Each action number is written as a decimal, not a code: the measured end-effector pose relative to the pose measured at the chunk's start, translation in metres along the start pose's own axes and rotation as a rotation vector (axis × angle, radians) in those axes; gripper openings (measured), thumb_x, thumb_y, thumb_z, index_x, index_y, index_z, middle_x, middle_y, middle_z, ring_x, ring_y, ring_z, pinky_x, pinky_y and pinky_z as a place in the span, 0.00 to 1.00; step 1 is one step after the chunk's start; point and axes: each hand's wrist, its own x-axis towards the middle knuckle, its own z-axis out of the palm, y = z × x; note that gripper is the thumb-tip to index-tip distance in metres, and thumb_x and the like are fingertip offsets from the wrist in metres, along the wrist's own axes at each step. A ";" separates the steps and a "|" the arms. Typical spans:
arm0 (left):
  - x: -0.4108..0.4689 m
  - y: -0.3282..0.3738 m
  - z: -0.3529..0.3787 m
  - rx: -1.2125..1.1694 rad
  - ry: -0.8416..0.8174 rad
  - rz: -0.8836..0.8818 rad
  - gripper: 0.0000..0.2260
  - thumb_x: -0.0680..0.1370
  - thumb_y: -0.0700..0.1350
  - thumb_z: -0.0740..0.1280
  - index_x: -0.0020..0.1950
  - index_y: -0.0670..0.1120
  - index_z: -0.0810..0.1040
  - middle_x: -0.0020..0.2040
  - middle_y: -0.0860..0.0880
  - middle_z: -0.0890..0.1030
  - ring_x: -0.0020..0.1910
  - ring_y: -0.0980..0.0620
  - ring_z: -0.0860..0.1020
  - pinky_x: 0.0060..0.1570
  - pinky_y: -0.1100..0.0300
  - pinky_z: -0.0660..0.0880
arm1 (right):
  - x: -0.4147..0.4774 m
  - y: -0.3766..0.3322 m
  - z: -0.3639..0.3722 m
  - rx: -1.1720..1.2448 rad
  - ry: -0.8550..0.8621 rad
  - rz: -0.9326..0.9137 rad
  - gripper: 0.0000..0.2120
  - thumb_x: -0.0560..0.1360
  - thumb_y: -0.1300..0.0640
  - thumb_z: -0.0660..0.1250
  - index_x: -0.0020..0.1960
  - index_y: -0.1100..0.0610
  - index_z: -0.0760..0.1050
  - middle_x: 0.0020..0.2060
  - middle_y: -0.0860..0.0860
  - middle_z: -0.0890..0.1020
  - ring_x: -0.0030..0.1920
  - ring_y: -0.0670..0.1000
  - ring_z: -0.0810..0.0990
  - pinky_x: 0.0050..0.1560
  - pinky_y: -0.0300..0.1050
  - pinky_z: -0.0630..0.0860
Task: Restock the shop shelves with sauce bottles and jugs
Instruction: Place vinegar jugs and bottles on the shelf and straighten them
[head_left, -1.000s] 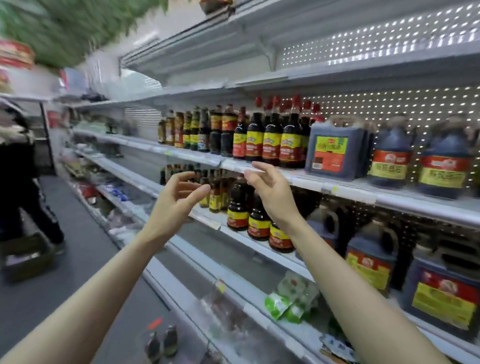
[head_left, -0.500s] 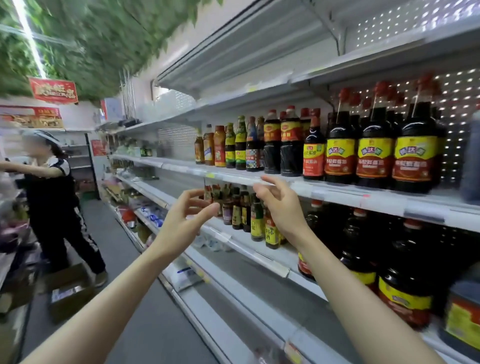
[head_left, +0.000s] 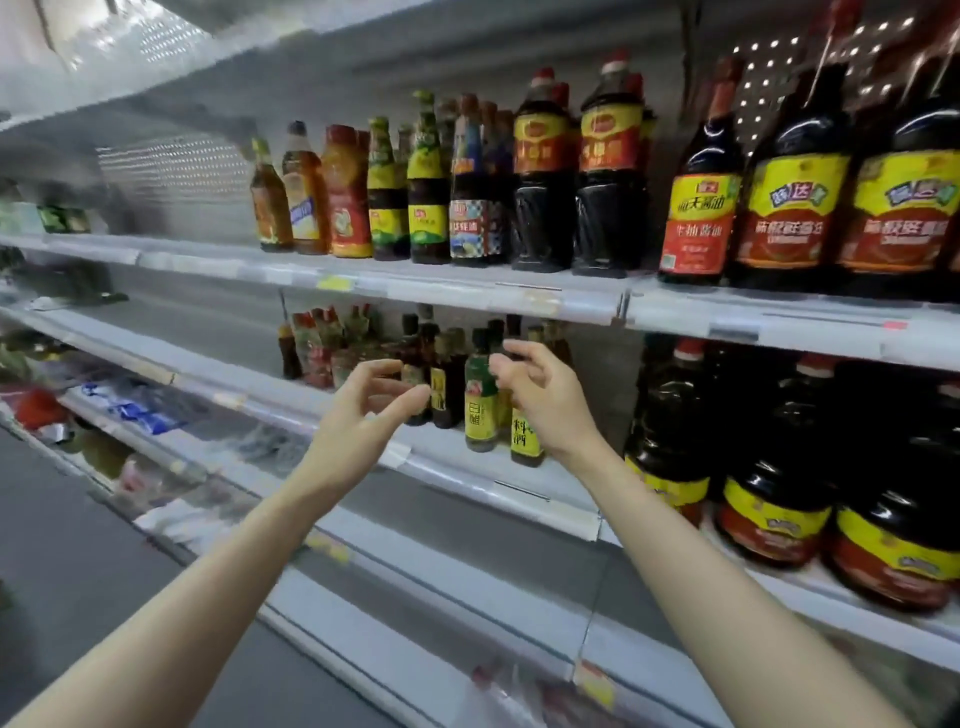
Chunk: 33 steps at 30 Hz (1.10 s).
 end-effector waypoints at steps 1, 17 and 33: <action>0.013 -0.023 -0.003 -0.023 -0.046 -0.013 0.25 0.70 0.58 0.68 0.64 0.50 0.72 0.52 0.53 0.80 0.51 0.60 0.79 0.54 0.56 0.75 | 0.005 0.015 0.010 -0.006 0.037 0.034 0.18 0.77 0.50 0.67 0.65 0.55 0.73 0.44 0.44 0.81 0.50 0.44 0.79 0.51 0.38 0.74; 0.030 -0.375 0.017 -0.161 -0.552 -0.620 0.20 0.70 0.55 0.74 0.58 0.51 0.74 0.51 0.48 0.80 0.51 0.53 0.79 0.57 0.54 0.75 | -0.051 0.296 0.146 -0.174 0.330 0.735 0.18 0.76 0.48 0.67 0.63 0.53 0.72 0.48 0.48 0.82 0.49 0.45 0.80 0.48 0.34 0.72; -0.157 -0.729 0.090 0.007 -0.592 -1.064 0.11 0.77 0.40 0.68 0.58 0.40 0.74 0.41 0.46 0.78 0.39 0.53 0.76 0.34 0.71 0.73 | -0.249 0.649 0.262 -0.106 0.372 1.270 0.13 0.76 0.51 0.68 0.57 0.56 0.74 0.47 0.52 0.81 0.48 0.49 0.79 0.43 0.29 0.71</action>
